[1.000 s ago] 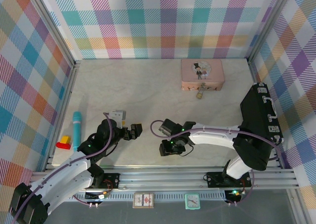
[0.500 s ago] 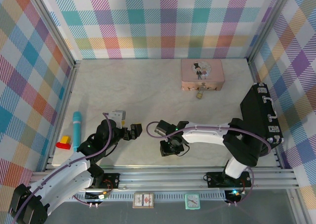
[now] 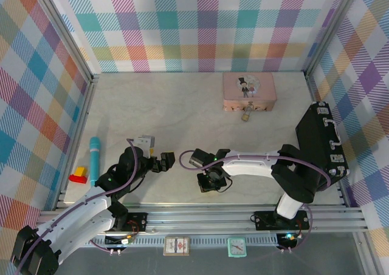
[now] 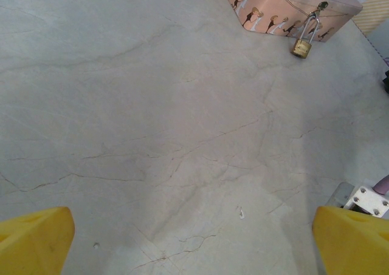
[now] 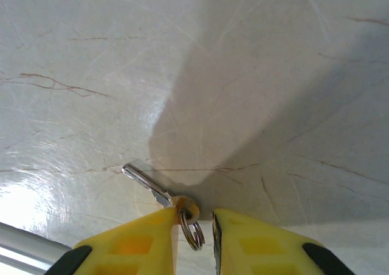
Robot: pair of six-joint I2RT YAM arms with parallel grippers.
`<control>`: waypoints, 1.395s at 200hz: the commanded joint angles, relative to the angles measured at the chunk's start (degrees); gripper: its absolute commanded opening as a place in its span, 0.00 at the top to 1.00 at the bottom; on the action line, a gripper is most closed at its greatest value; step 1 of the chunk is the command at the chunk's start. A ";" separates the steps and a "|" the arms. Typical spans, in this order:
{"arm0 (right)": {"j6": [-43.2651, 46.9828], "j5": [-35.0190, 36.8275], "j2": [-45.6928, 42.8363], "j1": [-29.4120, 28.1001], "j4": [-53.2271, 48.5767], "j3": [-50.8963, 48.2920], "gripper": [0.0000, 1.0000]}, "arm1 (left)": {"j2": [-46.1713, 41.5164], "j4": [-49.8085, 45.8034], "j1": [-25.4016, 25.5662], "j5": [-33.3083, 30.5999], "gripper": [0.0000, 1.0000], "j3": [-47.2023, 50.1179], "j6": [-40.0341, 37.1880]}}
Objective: Unlock the padlock with the key
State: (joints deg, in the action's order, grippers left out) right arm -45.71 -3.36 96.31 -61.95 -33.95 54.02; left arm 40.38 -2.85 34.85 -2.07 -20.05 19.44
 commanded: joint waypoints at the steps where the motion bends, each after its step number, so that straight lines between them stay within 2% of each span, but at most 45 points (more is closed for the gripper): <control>1: -0.27 -0.12 2.15 -0.79 -0.10 0.82 0.78 | -0.36 0.69 0.57 0.02 0.00 0.45 -0.78; 76: -0.14 1.36 1.53 -0.89 -0.28 1.09 0.91 | 0.30 0.77 0.57 -0.17 0.00 0.28 -0.89; 146: 0.12 4.97 -5.40 -0.89 0.16 0.86 1.00 | 1.37 1.29 0.57 0.12 0.00 0.01 -0.91; 215: -2.61 8.17 -14.57 1.43 8.13 -1.79 1.00 | 1.54 3.83 0.57 4.38 0.00 0.53 -0.30; 245: -6.69 6.70 -20.00 4.61 16.95 -6.51 1.00 | -0.42 4.86 0.55 9.71 0.00 -1.13 4.47; 279: -10.49 7.09 -24.39 5.79 28.23 -11.52 1.00 | -0.45 13.22 0.57 16.65 0.00 -0.68 16.45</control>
State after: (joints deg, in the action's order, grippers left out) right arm -52.07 3.60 74.39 -56.25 -16.75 45.23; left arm 40.32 1.87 34.85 7.70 -20.12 26.02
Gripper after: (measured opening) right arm 0.064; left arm 0.999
